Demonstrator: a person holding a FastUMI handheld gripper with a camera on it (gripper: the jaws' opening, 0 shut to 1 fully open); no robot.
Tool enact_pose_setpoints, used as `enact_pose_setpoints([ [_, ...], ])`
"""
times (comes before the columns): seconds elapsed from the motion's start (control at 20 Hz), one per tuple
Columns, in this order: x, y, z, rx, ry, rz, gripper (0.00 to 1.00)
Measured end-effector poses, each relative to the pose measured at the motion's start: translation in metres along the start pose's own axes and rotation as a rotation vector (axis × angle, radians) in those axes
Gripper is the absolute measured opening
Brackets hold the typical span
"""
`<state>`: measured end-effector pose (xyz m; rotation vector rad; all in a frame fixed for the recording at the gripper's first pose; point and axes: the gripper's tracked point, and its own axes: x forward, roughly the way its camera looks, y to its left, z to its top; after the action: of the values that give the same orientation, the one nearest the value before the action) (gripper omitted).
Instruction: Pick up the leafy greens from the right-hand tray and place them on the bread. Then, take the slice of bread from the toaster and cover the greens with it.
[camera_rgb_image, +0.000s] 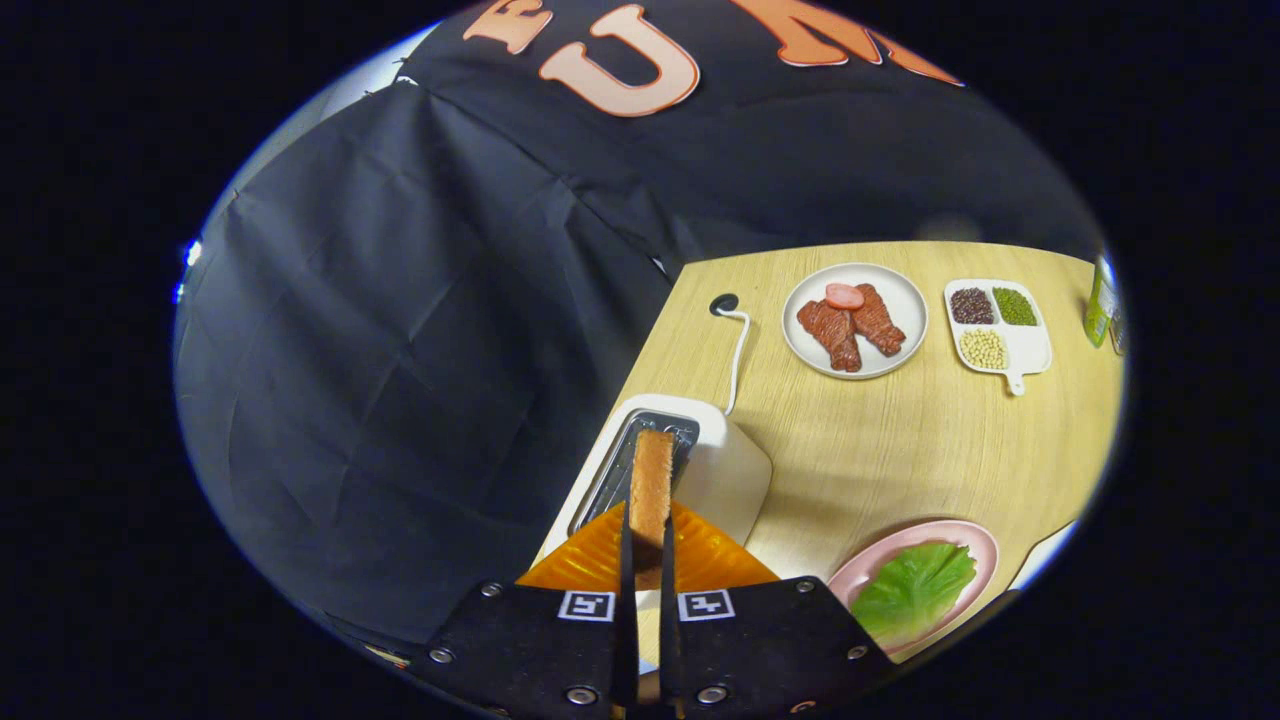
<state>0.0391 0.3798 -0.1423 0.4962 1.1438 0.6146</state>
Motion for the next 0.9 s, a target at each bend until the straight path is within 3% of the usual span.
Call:
enact_pose_setpoints([
  [0.4, -0.079, -0.041, 0.001, 0.053, -0.137, 0.03, 0.08],
  [0.9, -0.089, -0.102, -0.046, 0.093, -0.114, 0.051, 0.08],
])
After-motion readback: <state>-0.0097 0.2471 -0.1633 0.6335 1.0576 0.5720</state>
